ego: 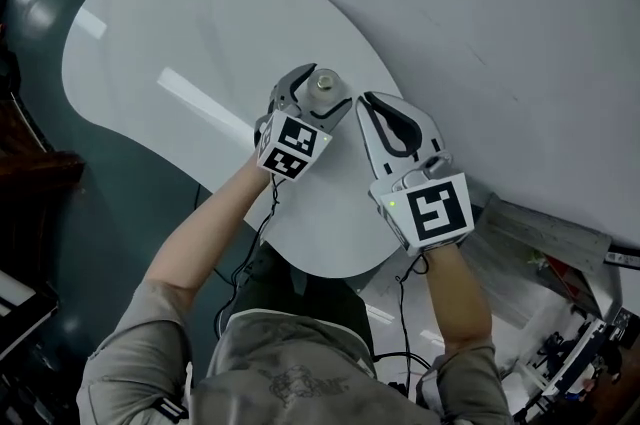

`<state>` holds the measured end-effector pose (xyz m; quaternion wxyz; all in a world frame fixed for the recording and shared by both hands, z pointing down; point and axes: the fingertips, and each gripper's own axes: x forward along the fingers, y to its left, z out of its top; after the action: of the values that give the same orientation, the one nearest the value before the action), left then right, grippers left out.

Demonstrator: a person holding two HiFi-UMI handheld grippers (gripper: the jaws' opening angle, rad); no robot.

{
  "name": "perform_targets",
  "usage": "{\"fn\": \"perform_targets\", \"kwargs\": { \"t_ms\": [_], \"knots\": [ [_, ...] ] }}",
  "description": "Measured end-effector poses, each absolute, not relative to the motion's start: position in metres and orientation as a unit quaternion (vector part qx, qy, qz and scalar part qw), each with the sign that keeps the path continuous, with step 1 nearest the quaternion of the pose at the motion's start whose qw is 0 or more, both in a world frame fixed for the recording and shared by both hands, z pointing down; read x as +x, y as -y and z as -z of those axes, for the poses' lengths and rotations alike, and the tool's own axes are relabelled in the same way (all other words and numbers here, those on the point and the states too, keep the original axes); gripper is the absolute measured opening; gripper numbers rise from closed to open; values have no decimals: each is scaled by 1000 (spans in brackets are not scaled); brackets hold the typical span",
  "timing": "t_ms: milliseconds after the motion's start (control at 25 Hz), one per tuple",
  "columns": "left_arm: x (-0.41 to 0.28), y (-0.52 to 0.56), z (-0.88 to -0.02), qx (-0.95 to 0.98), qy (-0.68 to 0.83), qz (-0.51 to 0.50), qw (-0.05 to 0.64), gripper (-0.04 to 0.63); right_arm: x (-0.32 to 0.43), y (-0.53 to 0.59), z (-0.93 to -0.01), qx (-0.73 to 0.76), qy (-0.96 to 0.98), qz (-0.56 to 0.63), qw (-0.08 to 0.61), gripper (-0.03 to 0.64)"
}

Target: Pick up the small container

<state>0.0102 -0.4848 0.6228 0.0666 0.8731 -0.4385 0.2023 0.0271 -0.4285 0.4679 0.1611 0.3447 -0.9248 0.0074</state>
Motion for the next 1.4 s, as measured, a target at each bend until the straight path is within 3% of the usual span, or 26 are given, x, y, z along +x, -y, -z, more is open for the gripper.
{"fn": "perform_targets", "kwargs": {
  "t_ms": [440, 600, 880, 1040, 1400],
  "knots": [
    [18, 510, -673, 878, 427, -207, 64, 345, 27, 449, -536, 341, 923, -40, 176, 38],
    [22, 512, -681, 892, 397, -196, 92, 344, 23, 455, -552, 333, 924, -61, 179, 38],
    [30, 502, -681, 920, 326, -207, 71, 344, 9, 457, -581, 304, 929, -92, 192, 42],
    [34, 490, -681, 935, 275, -214, 61, 344, 4, 452, -596, 296, 927, -87, 214, 121],
    [55, 452, -681, 954, 198, -220, 38, 344, 8, 438, -633, 301, 916, -85, 253, 149]
  ]
}}
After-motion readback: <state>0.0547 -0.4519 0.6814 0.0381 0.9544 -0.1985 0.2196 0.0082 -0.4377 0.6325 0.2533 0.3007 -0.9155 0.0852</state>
